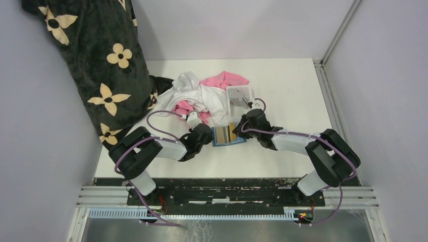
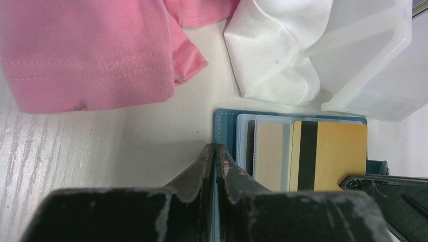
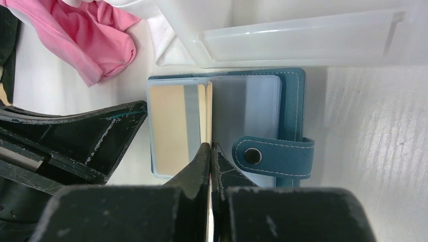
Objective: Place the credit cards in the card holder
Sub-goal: Insert the credit card into the card holder.
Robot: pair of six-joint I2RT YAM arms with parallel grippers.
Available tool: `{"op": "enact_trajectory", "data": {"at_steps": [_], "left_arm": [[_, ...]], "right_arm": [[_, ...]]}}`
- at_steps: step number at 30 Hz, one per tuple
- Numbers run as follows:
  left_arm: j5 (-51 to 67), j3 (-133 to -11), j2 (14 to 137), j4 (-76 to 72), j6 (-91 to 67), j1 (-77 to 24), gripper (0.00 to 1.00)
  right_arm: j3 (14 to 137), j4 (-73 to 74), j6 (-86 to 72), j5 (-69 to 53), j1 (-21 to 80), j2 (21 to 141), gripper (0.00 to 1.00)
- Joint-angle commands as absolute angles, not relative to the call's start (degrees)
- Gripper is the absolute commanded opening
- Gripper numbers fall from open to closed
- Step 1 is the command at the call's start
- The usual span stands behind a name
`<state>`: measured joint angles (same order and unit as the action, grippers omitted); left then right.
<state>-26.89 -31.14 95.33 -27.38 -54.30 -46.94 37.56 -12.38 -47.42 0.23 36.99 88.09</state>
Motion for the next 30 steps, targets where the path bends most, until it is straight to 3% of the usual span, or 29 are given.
{"op": "enact_trajectory", "data": {"at_steps": [1,30], "left_arm": [[-23.9,-29.3,98.7,-18.5,-54.9,-47.4,0.12],[-23.8,-30.1,100.4,-19.0,-55.2,-47.8,0.11]], "right_arm": [[36.4,-14.6,-48.3,-0.9,36.8,87.2,0.01],[31.6,-19.0,-50.4,-2.8,36.8,87.9,0.01]]}}
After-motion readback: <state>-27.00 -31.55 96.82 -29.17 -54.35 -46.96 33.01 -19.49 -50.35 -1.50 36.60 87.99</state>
